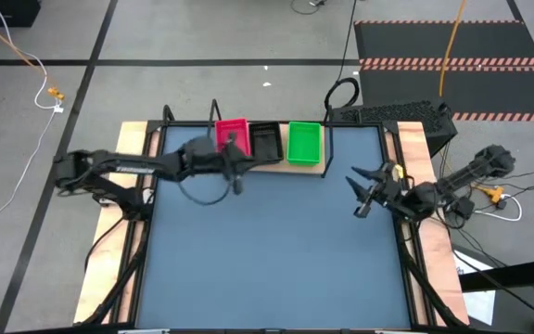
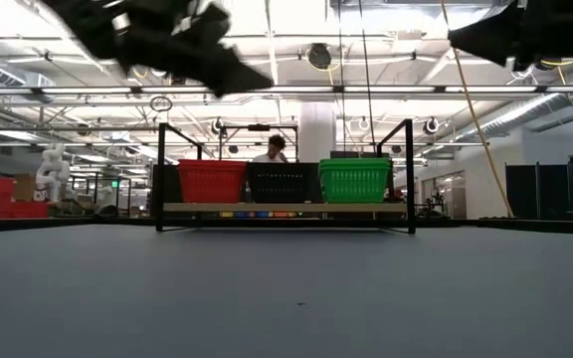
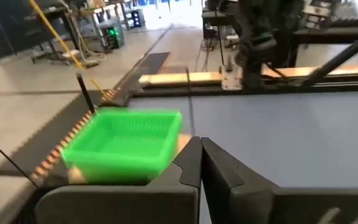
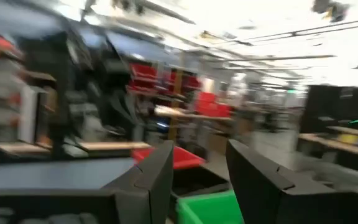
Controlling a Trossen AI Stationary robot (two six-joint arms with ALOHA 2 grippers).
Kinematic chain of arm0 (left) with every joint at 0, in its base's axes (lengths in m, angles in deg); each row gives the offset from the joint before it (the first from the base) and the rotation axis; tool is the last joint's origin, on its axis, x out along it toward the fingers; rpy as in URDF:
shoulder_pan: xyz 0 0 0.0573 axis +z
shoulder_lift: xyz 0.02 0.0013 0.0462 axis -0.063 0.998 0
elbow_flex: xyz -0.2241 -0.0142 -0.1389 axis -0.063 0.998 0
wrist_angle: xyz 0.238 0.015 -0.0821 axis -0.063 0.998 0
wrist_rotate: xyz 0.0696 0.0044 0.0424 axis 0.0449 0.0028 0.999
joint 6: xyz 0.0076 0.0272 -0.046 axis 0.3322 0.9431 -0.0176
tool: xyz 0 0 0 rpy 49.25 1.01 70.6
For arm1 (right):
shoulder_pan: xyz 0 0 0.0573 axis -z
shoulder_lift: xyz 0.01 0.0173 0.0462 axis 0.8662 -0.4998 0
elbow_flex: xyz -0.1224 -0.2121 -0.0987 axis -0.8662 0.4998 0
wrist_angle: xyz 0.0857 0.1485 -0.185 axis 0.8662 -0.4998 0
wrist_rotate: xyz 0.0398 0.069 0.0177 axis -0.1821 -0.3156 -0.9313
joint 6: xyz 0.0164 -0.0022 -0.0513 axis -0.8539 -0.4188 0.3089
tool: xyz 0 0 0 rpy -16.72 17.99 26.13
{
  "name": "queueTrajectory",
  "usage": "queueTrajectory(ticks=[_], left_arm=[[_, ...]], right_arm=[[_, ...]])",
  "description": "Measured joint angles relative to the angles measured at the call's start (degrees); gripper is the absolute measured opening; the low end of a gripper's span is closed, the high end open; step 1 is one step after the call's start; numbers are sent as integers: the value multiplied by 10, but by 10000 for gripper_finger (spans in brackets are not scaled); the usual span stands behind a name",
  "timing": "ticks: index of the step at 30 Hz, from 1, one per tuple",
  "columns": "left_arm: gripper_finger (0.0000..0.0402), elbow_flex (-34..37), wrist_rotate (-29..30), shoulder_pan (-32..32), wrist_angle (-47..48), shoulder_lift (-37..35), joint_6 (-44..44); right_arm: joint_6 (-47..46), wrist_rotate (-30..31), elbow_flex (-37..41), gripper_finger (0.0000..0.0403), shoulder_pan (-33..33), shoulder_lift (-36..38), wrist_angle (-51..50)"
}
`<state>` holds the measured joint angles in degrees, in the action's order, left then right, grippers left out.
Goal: Stack baskets on shelf by color
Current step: Return to Home Position
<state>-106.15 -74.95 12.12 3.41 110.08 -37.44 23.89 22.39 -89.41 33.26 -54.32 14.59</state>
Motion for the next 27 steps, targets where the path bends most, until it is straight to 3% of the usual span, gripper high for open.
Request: queueTrajectory(ticks=[2,4,10,14,17,21,27], left_arm=[[9,65,3,5,-50,-34,-36],[5,118,52,6,-63,-79,-95],[6,250,85,-38,-63,-277,-136],[2,328,100,-65,-63,-420,-126],[6,380,102,-76,-61,-506,-126],[2,408,102,-86,-20,-582,-124],[7,405,100,-103,19,-624,-116]], right_arm=[[-58,-69,0,141,34,0,-22],[-85,-117,-4,141,59,0,-50],[-87,-92,-60,128,77,28,-222],[-129,-142,-115,89,76,75,-396],[-182,-197,-128,43,76,113,-456],[-217,-277,-118,7,76,154,-474],[-225,-291,-76,3,76,191,-476]])
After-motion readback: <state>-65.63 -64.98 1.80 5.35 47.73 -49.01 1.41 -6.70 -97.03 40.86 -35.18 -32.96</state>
